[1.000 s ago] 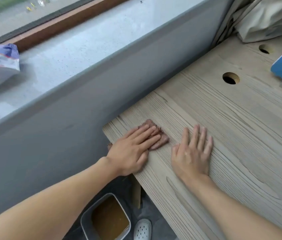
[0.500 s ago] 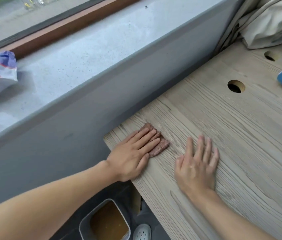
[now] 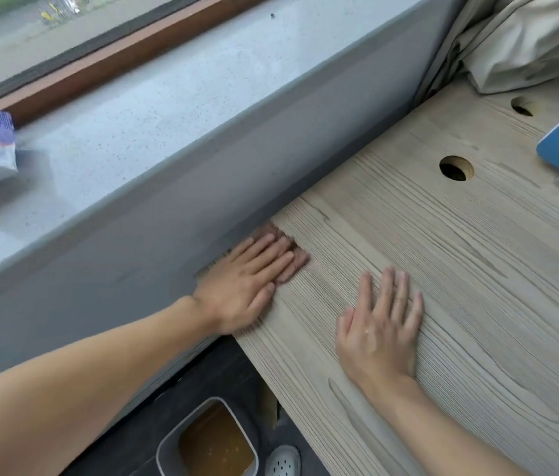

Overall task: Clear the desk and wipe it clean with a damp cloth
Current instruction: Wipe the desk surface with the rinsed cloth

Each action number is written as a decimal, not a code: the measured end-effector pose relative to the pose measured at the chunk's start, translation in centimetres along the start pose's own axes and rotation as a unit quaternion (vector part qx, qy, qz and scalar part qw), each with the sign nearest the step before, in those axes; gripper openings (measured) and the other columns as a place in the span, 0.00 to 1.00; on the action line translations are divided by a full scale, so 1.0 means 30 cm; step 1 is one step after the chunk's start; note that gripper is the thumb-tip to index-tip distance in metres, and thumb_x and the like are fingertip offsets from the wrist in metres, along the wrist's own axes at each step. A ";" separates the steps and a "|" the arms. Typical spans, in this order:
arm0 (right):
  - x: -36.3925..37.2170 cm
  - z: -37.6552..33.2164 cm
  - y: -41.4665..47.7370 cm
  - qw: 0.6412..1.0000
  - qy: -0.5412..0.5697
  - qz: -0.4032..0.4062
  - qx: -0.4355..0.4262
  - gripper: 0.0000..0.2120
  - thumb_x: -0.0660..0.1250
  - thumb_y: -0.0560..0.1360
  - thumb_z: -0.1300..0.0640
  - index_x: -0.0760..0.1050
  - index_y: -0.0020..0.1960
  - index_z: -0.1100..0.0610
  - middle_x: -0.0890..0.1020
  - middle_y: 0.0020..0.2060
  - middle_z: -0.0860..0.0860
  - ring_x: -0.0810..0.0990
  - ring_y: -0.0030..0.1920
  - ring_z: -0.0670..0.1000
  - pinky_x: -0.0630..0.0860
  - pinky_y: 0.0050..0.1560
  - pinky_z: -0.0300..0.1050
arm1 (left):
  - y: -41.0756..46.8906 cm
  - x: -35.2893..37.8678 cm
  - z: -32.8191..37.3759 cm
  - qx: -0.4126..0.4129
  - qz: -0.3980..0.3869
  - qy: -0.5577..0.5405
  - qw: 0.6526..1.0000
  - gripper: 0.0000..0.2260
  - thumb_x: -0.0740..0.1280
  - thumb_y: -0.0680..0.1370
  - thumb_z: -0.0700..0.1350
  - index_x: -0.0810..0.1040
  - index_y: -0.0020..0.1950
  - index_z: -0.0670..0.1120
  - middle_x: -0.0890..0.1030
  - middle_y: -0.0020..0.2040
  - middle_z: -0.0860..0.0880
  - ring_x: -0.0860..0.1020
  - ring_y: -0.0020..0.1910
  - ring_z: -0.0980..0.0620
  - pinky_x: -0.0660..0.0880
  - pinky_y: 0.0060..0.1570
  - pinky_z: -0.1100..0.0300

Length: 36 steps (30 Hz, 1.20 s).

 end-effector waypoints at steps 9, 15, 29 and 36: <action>-0.003 0.002 0.003 1.000 0.002 0.002 -0.001 0.32 0.50 0.77 0.49 0.64 0.77 0.63 0.61 0.76 0.67 0.56 0.78 0.66 0.53 0.75 0.68 | 0.120 -0.021 -0.047 -0.134 0.045 -0.028 0.990 0.28 0.43 0.82 0.54 0.51 0.82 0.47 0.51 0.82 0.49 0.47 0.81 0.49 0.44 0.79 0.50; -0.009 -0.002 0.007 1.000 0.005 -0.001 -0.003 0.32 0.51 0.76 0.49 0.66 0.76 0.63 0.63 0.76 0.67 0.57 0.78 0.66 0.53 0.75 0.69 | 0.121 0.005 0.094 -0.001 0.025 -0.037 0.999 0.27 0.47 0.83 0.53 0.54 0.82 0.47 0.51 0.81 0.50 0.48 0.81 0.51 0.46 0.79 0.52; -0.038 0.032 0.097 0.999 0.031 0.020 -0.017 0.23 0.54 0.73 0.48 0.77 0.60 0.59 0.76 0.62 0.64 0.73 0.65 0.65 0.64 0.64 0.65 | 0.235 -0.013 0.086 -0.062 0.039 -0.053 0.996 0.27 0.46 0.83 0.53 0.53 0.82 0.49 0.51 0.82 0.51 0.48 0.81 0.52 0.46 0.79 0.53; 0.002 0.117 0.243 0.998 0.014 0.034 0.049 0.31 0.50 0.78 0.45 0.66 0.77 0.60 0.66 0.75 0.63 0.61 0.77 0.63 0.56 0.74 0.68 | 0.263 -0.033 0.114 -0.117 0.054 -0.032 0.991 0.28 0.42 0.82 0.54 0.47 0.82 0.49 0.46 0.82 0.51 0.43 0.80 0.52 0.41 0.78 0.53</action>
Point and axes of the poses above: each hand's wrist, its own y-axis towards the middle knuckle, its own x-axis out of the palm, z = x × y, the point moved 5 cm from there along y, towards the middle knuckle
